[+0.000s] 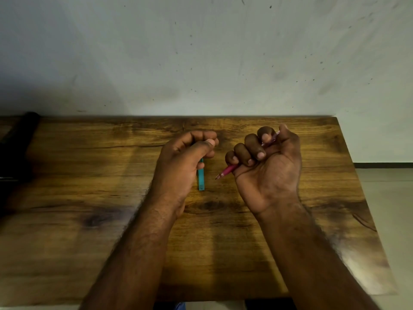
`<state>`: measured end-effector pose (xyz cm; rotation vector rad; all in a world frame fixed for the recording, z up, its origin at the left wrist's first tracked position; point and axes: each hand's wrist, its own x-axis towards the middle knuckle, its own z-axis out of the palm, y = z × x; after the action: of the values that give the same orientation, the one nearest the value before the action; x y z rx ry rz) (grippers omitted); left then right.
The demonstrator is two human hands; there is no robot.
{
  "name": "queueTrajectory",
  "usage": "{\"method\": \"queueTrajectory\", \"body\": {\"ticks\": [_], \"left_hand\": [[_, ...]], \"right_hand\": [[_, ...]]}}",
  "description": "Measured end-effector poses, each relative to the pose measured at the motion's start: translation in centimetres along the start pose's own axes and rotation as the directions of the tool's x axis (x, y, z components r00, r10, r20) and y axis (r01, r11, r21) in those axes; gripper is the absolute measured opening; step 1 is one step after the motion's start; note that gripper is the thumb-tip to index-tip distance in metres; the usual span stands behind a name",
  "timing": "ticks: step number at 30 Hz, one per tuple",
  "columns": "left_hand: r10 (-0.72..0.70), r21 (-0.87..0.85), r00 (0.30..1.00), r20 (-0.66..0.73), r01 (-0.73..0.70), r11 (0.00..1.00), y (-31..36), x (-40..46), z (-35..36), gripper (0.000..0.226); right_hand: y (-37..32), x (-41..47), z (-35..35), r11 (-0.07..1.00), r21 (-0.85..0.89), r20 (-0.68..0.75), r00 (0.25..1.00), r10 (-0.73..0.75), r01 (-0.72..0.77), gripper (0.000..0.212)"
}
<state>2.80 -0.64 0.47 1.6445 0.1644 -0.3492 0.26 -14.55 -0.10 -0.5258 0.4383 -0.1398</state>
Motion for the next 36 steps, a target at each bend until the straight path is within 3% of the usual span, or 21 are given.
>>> {"method": "queueTrajectory", "body": {"ticks": [12,25,36], "left_hand": [[0.010,0.009,1.000,0.007,-0.010,1.000,0.22,-0.18,0.03,0.016],[0.003,0.001,1.000,-0.001,-0.003,1.000,0.06,-0.04,0.06,0.018],[0.013,0.002,1.000,0.001,-0.013,1.000,0.04,-0.07,0.04,0.018]], "right_hand": [[-0.29,0.07,0.08,0.997,0.079,0.031,0.999,0.008,-0.011,0.049],[-0.28,-0.16,0.49,0.996,-0.071,0.106,0.993,-0.041,0.049,0.047],[-0.33,-0.10,0.27,0.999,0.032,0.068,0.998,0.012,-0.015,0.052]]}}
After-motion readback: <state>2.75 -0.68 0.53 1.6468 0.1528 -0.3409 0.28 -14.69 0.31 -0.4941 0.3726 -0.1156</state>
